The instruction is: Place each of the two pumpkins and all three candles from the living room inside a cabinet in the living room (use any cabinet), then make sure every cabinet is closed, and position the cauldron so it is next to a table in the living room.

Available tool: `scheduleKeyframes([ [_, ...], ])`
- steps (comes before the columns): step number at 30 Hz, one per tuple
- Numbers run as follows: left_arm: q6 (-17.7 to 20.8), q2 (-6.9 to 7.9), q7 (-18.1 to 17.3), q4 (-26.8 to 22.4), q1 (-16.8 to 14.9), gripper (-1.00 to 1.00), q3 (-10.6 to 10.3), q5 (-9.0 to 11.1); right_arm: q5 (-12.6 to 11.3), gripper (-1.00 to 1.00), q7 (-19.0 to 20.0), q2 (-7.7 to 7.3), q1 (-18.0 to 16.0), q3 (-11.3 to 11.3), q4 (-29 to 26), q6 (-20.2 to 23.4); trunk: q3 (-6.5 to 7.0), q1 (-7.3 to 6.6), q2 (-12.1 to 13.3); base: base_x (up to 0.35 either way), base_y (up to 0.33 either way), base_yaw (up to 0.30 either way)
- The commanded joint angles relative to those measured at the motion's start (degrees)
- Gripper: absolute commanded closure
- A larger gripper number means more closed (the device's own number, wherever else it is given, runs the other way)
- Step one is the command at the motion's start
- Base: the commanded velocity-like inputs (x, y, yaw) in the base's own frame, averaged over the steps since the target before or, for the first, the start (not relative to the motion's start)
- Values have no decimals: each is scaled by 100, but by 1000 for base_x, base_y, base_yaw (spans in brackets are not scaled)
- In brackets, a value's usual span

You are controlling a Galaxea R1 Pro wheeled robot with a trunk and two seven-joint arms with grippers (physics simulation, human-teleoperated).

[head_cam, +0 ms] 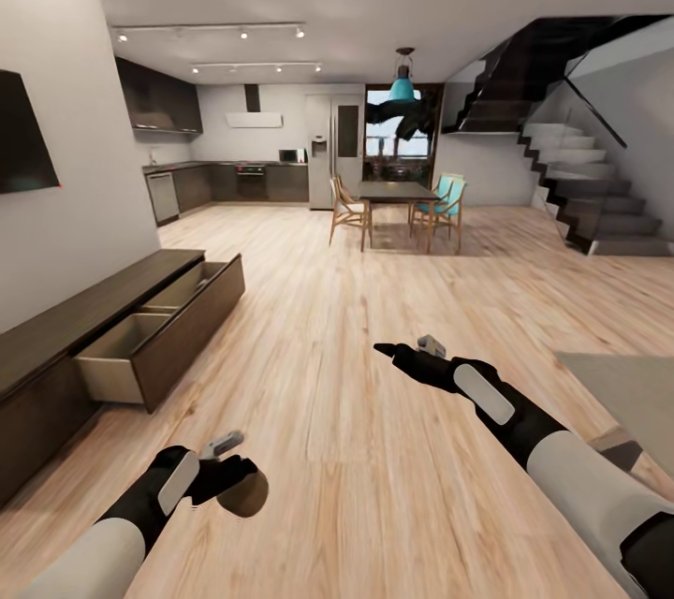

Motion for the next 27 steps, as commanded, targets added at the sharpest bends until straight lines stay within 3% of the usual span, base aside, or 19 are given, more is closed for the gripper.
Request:
scheduleKeyframes([
  [1,39,2,7,-9,-3,100,-4,38,-13,-100,11,-6,-6,19,0,3,-6,3,-3,337,0,0],
  [8,547,150,-390,-225,-3,100,86,38,-14,-100,9,-6,-6,19,17,-5,-6,3,-3,337,0,0],
  [11,861,172,-438,-407,4,100,105,35,-13,-100,4,-6,-6,19,22,-6,-6,3,-3,337,0,0],
  [16,993,239,-450,-643,44,100,104,31,-13,-100,-6,-6,-6,19,76,-12,-6,3,-3,336,0,0],
  [23,1414,302,-397,-1801,206,100,130,9,-8,-100,-18,-6,-6,19,86,-30,-6,3,-3,336,0,0],
  [27,1668,409,-382,-2798,581,100,523,-11,-4,-100,-24,-6,-6,19,99,-40,-6,3,-3,336,0,0],
])
